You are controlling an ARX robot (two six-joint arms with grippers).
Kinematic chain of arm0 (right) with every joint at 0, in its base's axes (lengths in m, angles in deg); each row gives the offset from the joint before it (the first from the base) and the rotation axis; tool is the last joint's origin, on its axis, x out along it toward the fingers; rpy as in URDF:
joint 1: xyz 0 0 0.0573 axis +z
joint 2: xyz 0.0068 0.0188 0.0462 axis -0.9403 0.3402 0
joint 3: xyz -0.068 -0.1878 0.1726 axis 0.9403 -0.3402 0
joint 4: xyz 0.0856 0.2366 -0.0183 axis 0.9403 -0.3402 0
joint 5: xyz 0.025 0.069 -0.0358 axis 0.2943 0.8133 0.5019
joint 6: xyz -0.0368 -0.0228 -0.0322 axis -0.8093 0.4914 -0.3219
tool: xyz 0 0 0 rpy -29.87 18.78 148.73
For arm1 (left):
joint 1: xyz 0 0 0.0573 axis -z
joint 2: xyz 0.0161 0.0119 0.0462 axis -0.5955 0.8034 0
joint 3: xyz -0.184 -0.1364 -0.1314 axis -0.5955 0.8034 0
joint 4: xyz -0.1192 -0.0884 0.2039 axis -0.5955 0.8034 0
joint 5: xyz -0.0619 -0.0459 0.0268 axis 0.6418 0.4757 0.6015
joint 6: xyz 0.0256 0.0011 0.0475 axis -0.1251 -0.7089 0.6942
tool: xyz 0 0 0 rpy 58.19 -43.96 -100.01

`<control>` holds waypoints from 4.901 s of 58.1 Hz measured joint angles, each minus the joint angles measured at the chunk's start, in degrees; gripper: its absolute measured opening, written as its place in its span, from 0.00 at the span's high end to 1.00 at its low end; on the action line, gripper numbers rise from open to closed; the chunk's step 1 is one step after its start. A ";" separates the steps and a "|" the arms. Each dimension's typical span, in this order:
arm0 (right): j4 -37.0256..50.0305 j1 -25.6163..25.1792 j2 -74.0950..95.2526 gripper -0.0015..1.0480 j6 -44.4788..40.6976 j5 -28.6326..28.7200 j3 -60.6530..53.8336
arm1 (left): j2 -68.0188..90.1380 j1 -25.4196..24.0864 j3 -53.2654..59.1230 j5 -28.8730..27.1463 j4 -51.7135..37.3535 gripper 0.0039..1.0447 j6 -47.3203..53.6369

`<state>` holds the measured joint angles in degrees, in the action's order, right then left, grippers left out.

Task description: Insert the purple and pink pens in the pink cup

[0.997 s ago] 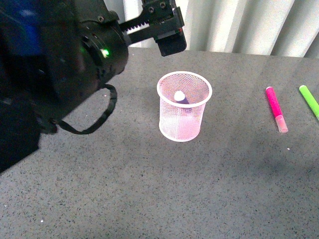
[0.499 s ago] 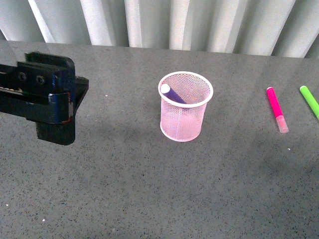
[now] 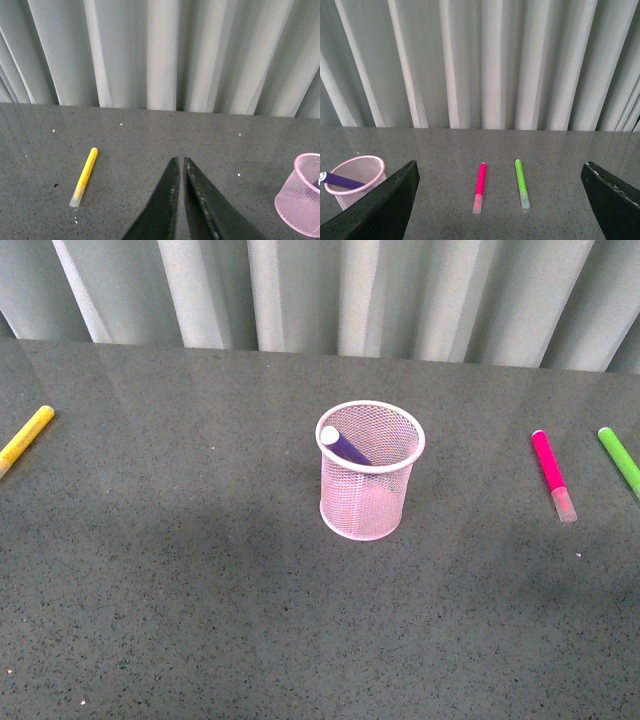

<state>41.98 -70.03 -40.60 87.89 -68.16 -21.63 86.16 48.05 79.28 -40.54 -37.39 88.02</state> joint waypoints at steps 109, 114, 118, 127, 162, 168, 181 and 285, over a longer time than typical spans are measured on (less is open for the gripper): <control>0.00 0.00 0.00 0.07 0.00 -0.02 0.00 | -56.08 -11.39 2.64 10.84 52.04 0.67 0.22; -4.50 0.46 2.21 0.07 2.10 -4.26 1.57 | -56.08 -11.39 2.64 10.84 52.04 0.53 0.22; -12.79 -2.51 14.27 0.07 5.95 -10.01 7.21 | -56.08 -11.39 2.64 10.84 52.04 0.41 0.22; -4.42 -12.50 44.33 0.07 10.34 1.86 18.64 | -56.08 -11.39 2.64 10.86 52.04 0.12 0.22; 9.57 -1.88 100.85 0.07 12.98 -2.69 46.25 | -56.11 -11.39 2.64 10.86 52.04 0.06 0.24; 9.49 -0.81 105.50 0.07 14.40 -2.16 49.77 | -56.11 -11.39 2.64 10.86 52.04 0.06 0.24; 8.20 1.64 114.33 0.07 16.39 -2.67 58.18 | -56.11 -11.39 2.67 10.86 52.04 0.06 0.24; 0.17 2.71 129.66 0.07 12.52 -2.45 73.20 | -56.11 -11.39 2.67 10.84 52.04 0.06 0.24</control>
<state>42.15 -67.32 89.05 100.41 -70.61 51.57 30.05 36.67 81.95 -29.70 14.66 88.26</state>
